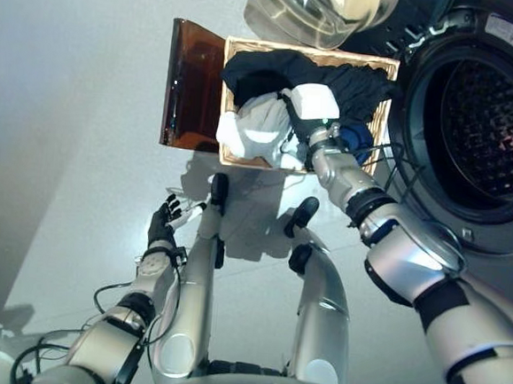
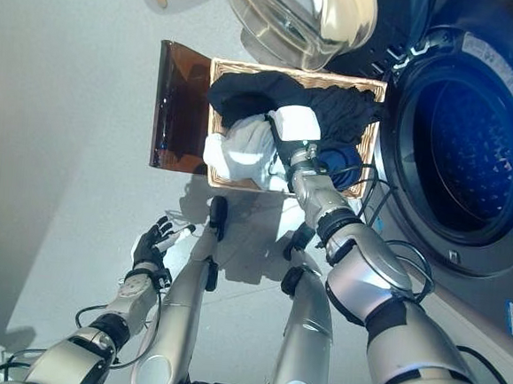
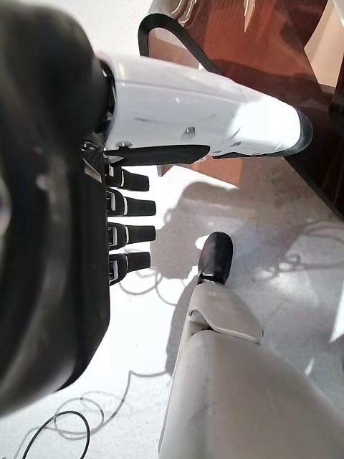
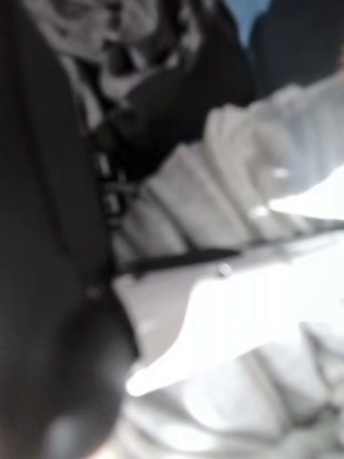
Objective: Pick up the clothes and place them into the washing machine
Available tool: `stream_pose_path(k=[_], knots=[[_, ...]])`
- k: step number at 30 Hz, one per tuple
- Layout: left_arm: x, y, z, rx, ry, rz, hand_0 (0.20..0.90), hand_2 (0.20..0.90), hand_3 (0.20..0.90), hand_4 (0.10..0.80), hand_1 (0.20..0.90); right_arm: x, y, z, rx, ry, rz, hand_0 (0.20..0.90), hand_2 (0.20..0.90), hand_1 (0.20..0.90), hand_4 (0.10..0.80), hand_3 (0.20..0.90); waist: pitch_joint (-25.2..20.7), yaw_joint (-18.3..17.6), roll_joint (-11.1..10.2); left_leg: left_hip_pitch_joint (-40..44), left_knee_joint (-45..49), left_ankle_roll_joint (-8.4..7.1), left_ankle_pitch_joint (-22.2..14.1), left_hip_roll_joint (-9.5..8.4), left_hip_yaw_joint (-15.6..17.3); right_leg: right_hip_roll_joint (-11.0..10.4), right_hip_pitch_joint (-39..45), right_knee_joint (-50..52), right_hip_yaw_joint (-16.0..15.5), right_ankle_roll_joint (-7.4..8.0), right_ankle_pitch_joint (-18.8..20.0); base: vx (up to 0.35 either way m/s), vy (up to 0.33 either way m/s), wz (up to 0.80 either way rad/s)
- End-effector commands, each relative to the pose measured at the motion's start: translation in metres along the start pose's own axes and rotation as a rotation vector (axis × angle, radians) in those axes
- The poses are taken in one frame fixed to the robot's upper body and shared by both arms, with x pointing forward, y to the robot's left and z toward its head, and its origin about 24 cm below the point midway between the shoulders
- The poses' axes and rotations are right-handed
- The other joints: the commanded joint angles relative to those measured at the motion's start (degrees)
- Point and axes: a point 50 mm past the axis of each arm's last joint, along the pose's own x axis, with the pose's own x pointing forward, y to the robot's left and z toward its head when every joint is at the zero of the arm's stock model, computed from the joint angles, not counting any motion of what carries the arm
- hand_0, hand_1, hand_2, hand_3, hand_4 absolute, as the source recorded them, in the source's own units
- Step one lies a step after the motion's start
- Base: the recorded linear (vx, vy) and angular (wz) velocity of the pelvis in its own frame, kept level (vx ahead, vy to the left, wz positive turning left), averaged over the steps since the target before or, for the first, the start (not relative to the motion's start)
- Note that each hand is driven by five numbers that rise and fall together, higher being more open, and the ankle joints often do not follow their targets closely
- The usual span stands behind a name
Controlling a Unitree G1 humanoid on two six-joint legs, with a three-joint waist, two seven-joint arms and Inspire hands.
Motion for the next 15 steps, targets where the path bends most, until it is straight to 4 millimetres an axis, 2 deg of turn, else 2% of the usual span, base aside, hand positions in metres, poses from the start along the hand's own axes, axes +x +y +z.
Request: stream_pose_path(k=[1, 15], knots=[[-0.003, 0.015, -0.005, 0.015, -0.015, 0.048, 0.9, 0.9, 0.9, 0.8, 0.9, 0.012, -0.024, 0.064, 0.141, -0.211, -0.073, 0.2, 0.2, 0.2, 0.3, 0.2, 0.55, 1.95, 1.84, -1.95, -0.71, -1.31, 0.33, -2.19, 0.12, -1.4, 1.92, 3.37, 2.18, 5.86, -3.05, 0.0, 0.0, 0.0], [-0.004, 0.017, -0.009, 0.039, 0.005, 0.058, 0.9, 0.9, 0.9, 0.8, 0.9, 0.013, -0.024, 0.041, 0.104, -0.116, -0.104, 0.2, 0.2, 0.2, 0.3, 0.2, 0.55, 1.9, 2.21, -0.44, -0.5, -0.95, -0.08, -2.65, 0.36, -1.68, 3.24, 3.29, 2.45, 5.78, -2.87, 0.0, 0.0, 0.0]])
